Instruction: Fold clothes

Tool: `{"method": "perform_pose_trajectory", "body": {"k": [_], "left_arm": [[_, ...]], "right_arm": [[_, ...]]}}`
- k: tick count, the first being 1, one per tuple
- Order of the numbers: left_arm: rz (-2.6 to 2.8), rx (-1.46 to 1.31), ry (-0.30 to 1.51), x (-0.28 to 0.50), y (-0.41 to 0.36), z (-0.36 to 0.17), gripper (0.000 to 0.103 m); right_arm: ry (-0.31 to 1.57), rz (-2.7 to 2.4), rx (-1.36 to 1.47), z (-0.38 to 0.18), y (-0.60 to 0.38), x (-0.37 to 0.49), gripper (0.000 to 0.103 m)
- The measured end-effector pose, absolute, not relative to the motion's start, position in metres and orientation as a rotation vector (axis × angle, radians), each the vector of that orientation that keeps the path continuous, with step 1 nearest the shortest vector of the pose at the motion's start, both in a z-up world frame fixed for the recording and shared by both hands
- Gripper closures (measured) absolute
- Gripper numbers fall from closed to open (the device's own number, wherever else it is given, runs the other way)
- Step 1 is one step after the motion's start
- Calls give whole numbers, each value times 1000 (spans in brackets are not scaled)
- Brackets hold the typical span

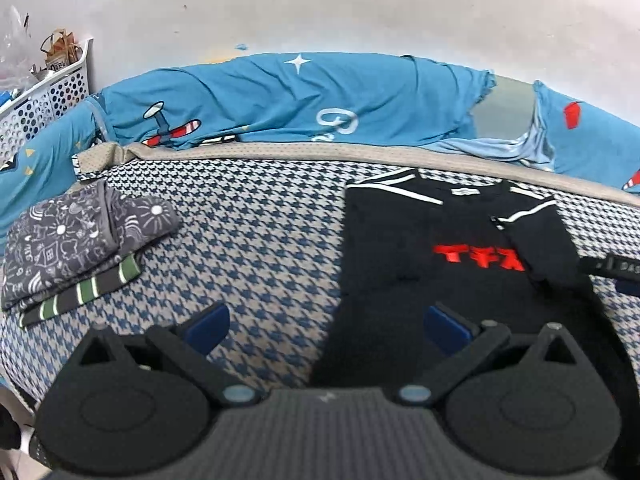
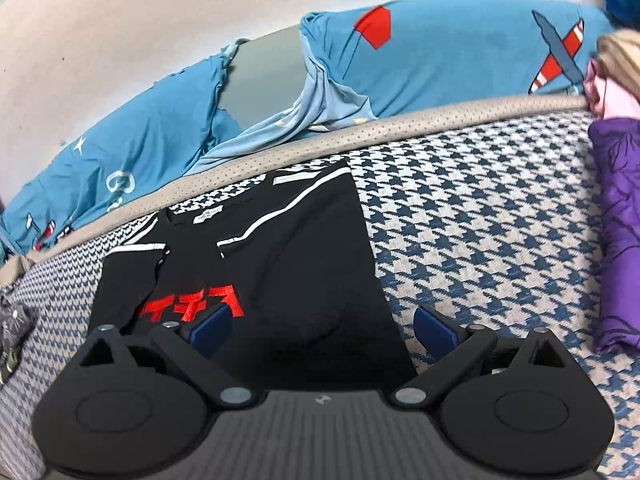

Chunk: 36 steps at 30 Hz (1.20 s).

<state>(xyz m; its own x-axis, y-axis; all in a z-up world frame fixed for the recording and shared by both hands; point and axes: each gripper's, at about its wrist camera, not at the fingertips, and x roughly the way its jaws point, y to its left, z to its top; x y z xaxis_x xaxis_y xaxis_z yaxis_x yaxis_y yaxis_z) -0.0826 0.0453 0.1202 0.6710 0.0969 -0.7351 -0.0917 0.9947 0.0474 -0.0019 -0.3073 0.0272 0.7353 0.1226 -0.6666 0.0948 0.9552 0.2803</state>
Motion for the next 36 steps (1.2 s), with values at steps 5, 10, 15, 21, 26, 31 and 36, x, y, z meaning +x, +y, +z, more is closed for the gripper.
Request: {"method": "perform_pose_trajectory", "body": {"k": [5,10,15,21,26,31,36], "left_arm": [[102,8,840,-80,48,116,0],[86,36,859,-78,44,109,0],[34,15,874,-75,41,101,0],[5,32,887,-71,26,93,0],[-31,40,906,-70,12,84,0],[-45,91,895,-70,3,82,0],[-18,59,873,-63,22,90,0]], "right_arm": [[723,61,271,27,-304,4,6],[716,50,244,26,-298,12,8],[710,22,193,26,-292,21,14],[743,58,233,22,-289,25,14],[748,98,243,24,-283,23,14],[740,94,229,24,-280,26,21],[721,59,241,30,-291,28,21]]}}
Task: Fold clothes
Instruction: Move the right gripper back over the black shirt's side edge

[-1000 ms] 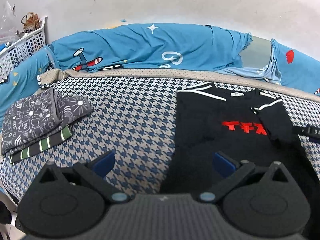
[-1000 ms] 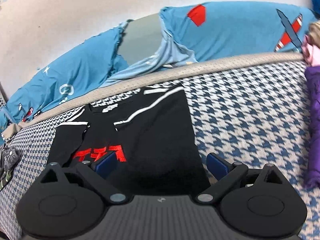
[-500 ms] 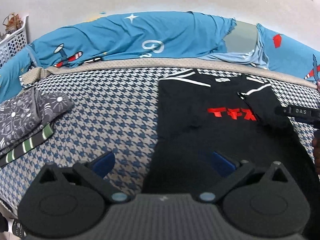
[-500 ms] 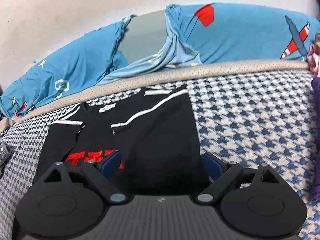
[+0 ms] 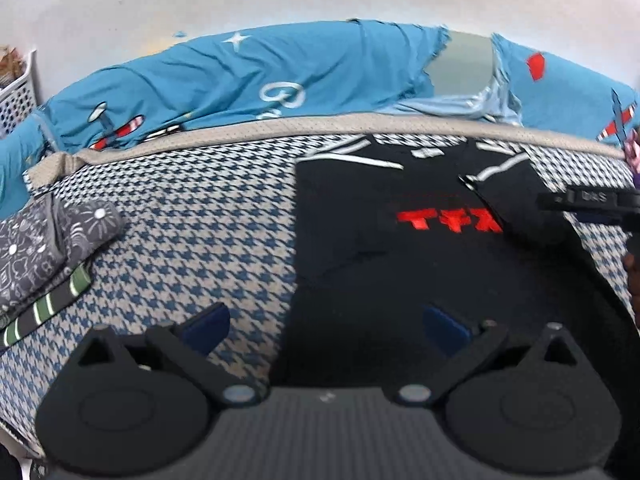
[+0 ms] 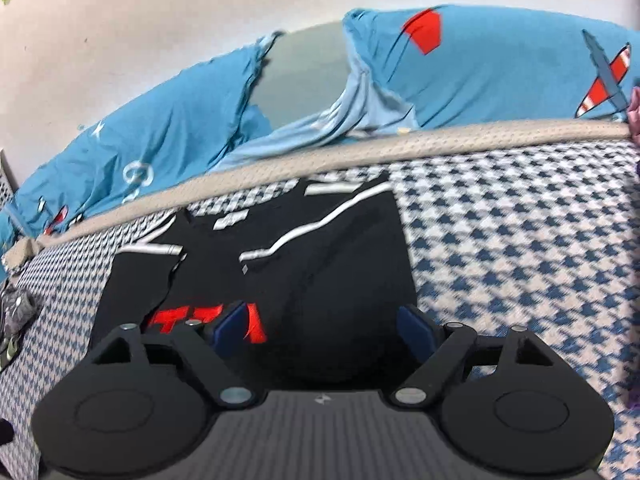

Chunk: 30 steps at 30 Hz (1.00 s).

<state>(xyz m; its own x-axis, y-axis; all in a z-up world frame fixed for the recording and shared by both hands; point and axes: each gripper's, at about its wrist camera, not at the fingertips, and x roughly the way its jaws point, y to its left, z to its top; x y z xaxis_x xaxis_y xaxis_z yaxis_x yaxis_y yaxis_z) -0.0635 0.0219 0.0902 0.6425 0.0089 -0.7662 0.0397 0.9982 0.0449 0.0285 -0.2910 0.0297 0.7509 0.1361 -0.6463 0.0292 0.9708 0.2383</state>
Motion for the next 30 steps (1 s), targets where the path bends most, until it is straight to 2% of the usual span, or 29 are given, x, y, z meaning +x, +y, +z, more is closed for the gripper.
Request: {"method": "perform_pose_trajectory", "body": {"k": [20,30], "left_arm": [[129,-18,885,-45,93,89,0],[109,-60,860,-40,106,60,0]], "right_arm": [[760,-19,258,22,-324,37,21],[767,11,323,19,-336,32,21]]}}
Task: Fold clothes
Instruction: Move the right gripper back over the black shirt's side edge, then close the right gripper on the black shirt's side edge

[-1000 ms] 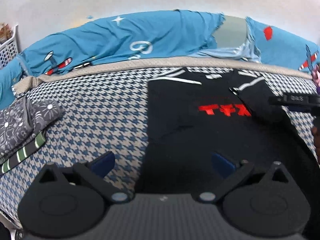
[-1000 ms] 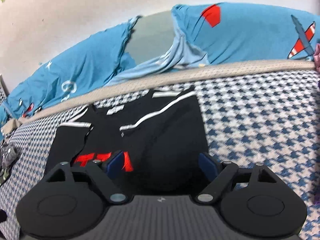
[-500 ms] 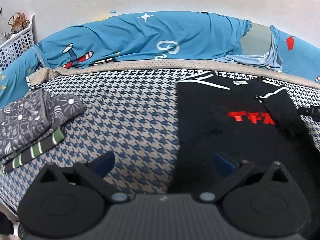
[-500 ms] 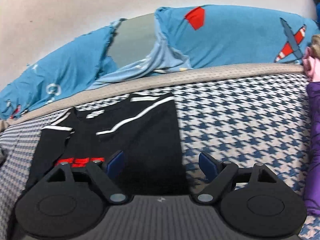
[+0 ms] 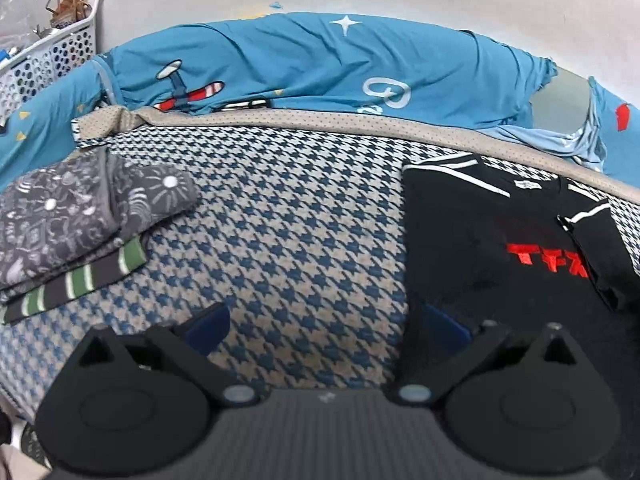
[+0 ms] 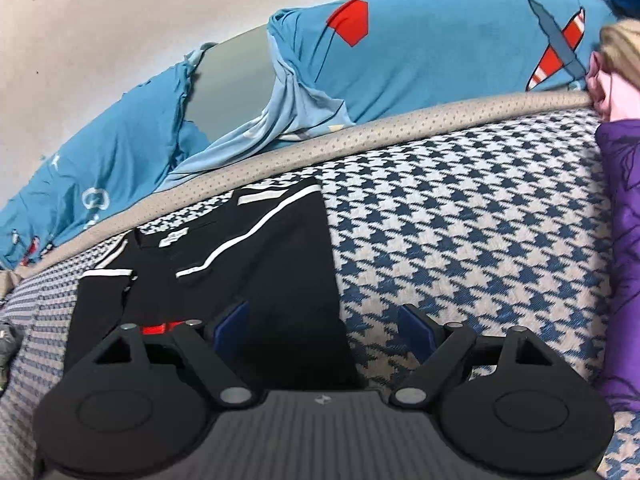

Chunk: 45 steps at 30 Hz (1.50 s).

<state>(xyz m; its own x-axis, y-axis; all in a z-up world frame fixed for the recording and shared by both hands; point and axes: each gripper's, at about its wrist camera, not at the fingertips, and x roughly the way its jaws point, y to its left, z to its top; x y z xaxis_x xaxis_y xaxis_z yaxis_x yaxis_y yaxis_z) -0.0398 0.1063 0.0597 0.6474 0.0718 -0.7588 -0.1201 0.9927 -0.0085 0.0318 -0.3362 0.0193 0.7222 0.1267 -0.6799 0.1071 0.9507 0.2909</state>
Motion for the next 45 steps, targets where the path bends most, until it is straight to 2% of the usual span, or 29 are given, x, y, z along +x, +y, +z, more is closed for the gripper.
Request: {"method": "perform_pose_trajectory", "body": {"k": [5,19,24,29,34,36,38,45], "left_arm": [[86,-87,895,-30,106,35,0],[-33,-61,878,-6,73,23,0],[-55,-45,882,0,65,20,0],[-69,-24,893,3,59,15,0],[-82,-14,897,5,52,12,0],[-85,-6,894,5,51,11,0],[-81,4,893,5,50,11,0],[-63,12,893,1,55,9,0]], "right_arm": [[760,52,303,20,-338,29,21],[779,57,236,-6,-332,50,23],[758,116,172,-9,-323,50,53],[737,127,170,-11,-317,51,60],[713,119,121,-14,-310,50,72],[708,111,118,-13,-309,50,83],[709,105,138,-11,-310,51,89],[682,93,122,0,-300,45,91]]}}
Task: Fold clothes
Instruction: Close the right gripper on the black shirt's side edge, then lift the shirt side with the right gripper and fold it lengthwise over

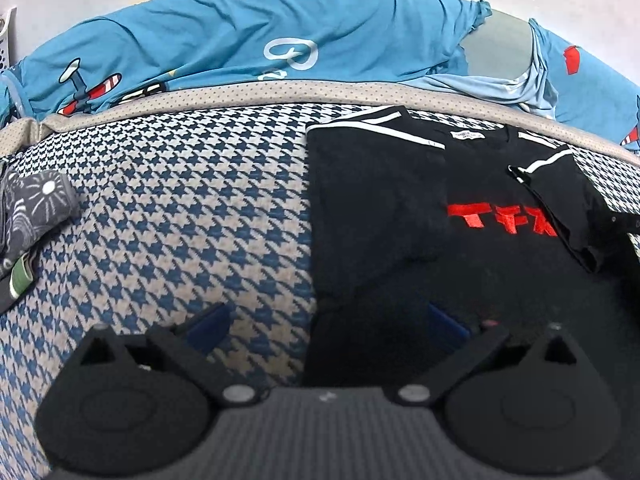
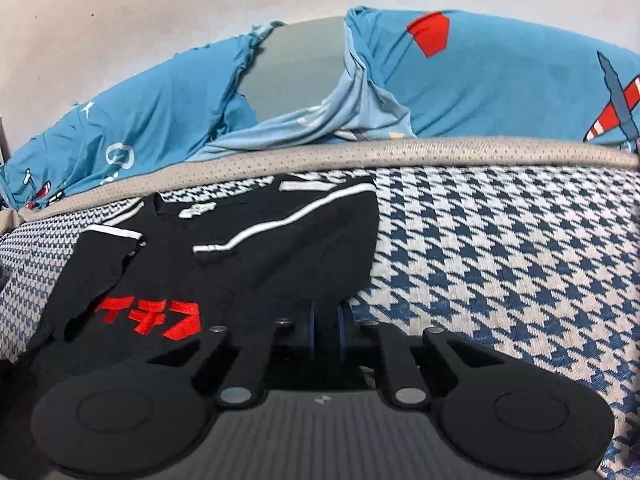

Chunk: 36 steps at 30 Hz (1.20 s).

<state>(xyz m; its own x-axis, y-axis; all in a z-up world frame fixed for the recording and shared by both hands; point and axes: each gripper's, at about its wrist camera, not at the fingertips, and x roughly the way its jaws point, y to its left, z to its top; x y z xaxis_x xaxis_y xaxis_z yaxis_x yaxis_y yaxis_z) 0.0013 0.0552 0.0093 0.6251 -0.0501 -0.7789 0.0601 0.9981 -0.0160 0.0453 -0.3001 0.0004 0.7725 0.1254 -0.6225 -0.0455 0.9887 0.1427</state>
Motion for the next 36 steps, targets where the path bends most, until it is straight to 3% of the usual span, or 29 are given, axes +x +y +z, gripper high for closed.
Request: {"method": "perform_pose_trajectory", "body": {"k": [20,36], "left_arm": [[-41,4,892,-5,68,13,0],[0,-75,911,-14,110,22,0]], "right_arm": [[557,212,228,55,-247,33,91],[571,448,200,40,-126,55,92]]}}
